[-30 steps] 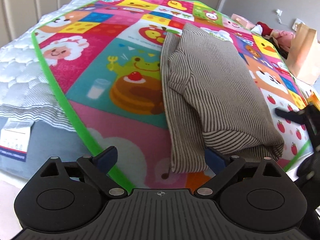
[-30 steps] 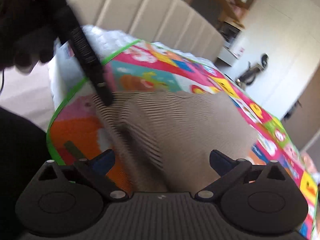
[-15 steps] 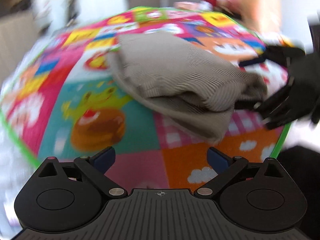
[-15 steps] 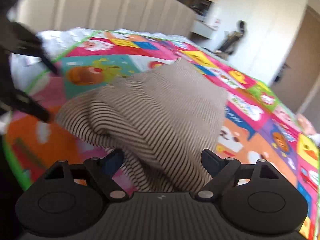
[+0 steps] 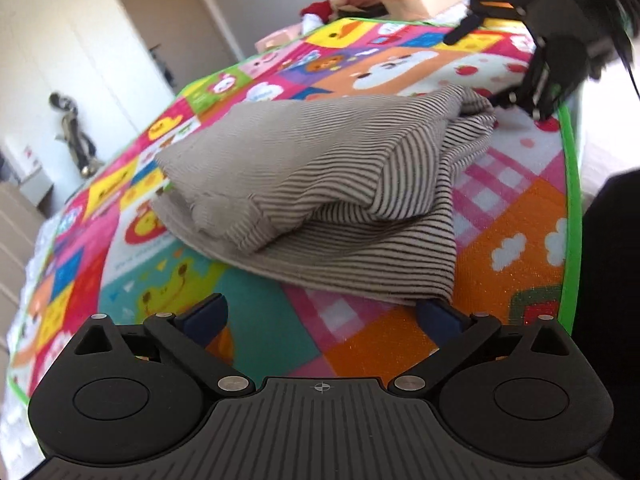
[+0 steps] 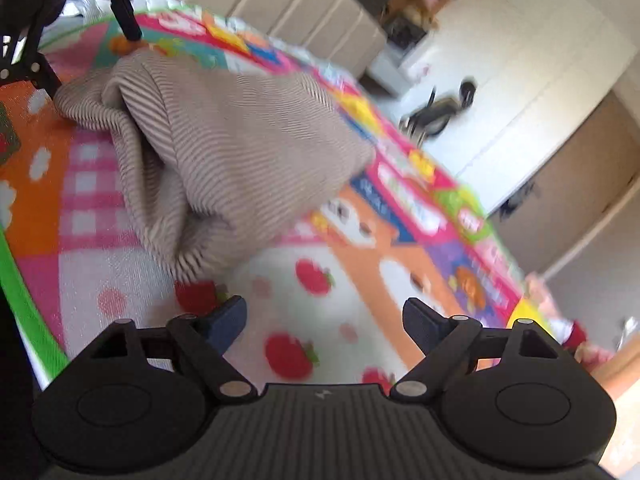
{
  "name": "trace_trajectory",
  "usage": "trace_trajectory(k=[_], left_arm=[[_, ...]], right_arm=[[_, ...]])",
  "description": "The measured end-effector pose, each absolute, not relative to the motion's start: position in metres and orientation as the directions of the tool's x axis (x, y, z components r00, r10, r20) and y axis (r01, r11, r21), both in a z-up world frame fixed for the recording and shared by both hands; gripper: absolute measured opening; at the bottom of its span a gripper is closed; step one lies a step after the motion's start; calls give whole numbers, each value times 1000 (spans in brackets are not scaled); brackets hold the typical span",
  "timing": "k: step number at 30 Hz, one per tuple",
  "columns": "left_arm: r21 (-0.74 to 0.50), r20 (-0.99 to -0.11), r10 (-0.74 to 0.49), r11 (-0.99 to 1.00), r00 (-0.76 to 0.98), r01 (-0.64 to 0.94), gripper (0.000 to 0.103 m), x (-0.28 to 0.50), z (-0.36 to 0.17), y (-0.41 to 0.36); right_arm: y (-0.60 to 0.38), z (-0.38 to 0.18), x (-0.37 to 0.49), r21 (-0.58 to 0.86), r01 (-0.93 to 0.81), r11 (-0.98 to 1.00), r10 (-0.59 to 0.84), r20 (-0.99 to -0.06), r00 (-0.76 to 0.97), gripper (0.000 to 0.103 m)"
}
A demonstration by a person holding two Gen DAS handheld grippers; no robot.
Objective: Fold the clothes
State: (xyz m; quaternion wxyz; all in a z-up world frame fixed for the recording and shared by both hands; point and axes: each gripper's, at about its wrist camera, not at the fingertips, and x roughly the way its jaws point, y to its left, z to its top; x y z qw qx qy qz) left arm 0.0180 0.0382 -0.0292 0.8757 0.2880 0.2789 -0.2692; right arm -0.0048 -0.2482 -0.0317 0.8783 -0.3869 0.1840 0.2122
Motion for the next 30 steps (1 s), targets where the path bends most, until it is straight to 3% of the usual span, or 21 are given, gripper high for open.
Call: trace_trajectory(k=[5,11,13,18,25,27,30], left_arm=[[307,-575,-325,765,751,566,103,36,-12,34],[93,-567,-372,858,735,506,103,77,15,47],[33,-565,-383,875,731,484,103,87,18,52],[-29,-559,-387,893,733,449,103,89,16,61],[-61,-588,-360,913,724,404,103,73,11,81],[-55,-587,-356,914,728,402,103,69,15,88],[-24,-583,-363,902,727,431,103,59,24,98]], right_arm=[[-222,-33,-2,-621,-553,555,319,-455,831,86],[-216,-21,4,-637,-577,511,347,-461,816,86],[-224,-19,2,-630,-572,525,323,-475,819,91],[-229,-18,-28,-600,-562,570,312,-475,823,94],[-132,-36,-34,-678,-541,498,389,-383,838,97],[-104,-33,-17,-660,-566,493,408,-400,821,89],[-119,-13,20,-449,-617,646,409,-478,777,75]])
